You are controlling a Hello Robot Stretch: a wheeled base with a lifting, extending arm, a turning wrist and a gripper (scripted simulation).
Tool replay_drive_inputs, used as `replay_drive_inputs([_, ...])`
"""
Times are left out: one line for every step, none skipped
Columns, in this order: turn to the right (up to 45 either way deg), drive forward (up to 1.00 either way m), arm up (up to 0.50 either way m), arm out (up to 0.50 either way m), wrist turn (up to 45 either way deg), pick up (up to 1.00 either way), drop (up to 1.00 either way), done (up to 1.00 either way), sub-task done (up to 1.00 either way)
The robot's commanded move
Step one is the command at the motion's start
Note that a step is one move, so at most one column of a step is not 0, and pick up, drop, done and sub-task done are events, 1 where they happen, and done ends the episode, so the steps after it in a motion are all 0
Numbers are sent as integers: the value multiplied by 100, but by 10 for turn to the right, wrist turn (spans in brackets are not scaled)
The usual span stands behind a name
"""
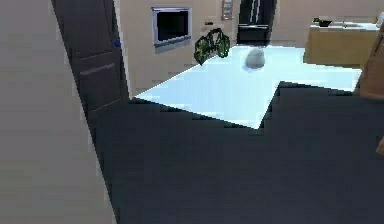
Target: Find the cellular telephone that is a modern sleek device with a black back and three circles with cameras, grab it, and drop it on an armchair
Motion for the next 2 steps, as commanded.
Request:
replay_drive_inputs([-180, 0, 0, 0, 0, 0, 0, 0, 0])
replay_drive_inputs([450, 0, 0, 0, 0, 0, 0, 0, 0])
